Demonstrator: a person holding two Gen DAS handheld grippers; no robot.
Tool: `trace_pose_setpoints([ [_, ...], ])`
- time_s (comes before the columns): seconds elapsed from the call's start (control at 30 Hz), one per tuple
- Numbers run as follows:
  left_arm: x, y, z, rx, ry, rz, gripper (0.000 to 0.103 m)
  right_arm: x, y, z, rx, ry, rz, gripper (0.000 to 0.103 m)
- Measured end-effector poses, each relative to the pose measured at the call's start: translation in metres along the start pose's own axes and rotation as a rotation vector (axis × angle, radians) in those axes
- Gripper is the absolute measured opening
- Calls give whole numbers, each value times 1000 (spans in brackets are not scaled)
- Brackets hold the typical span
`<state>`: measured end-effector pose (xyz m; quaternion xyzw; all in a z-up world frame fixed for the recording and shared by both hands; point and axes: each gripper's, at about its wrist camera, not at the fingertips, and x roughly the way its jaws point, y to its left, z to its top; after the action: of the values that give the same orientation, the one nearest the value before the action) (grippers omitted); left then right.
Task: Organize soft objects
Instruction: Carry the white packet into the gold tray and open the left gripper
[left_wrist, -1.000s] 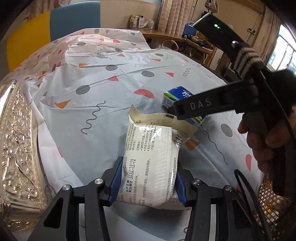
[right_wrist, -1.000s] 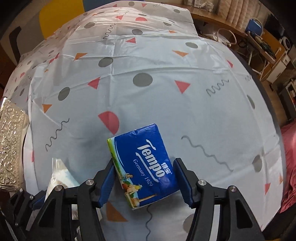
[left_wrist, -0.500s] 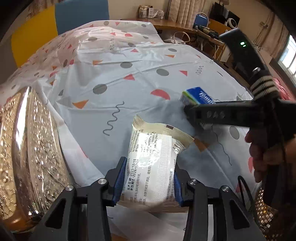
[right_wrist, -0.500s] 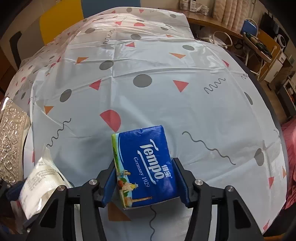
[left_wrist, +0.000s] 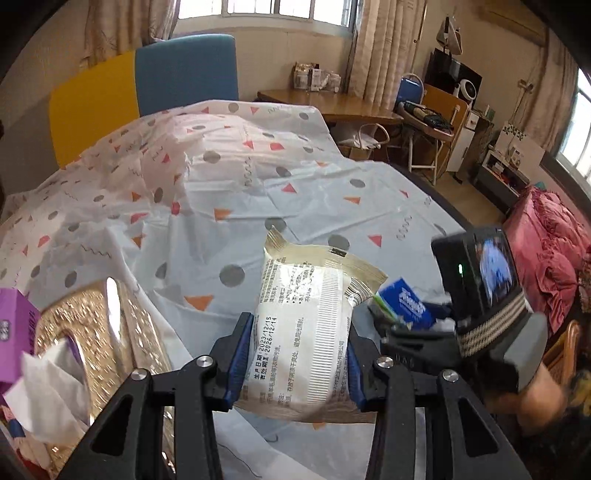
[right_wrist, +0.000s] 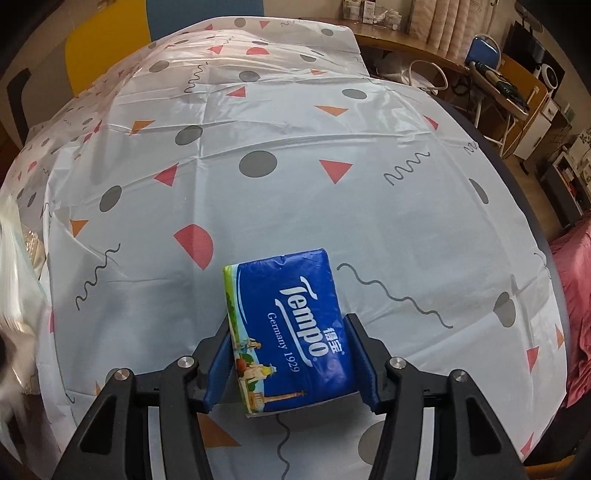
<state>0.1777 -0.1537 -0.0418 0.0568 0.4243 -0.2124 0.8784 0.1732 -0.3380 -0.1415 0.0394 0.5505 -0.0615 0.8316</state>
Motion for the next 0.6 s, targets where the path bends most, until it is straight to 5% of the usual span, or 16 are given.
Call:
trace_pose_setpoints([
  [0.27, -50, 95, 54, -169, -137, 153, 45, 0, 7, 1, -52, -21, -23, 57],
  [0.6, -135, 230, -18, -353, -237, 420, 45, -3, 18, -5, -78, -30, -52, 57],
])
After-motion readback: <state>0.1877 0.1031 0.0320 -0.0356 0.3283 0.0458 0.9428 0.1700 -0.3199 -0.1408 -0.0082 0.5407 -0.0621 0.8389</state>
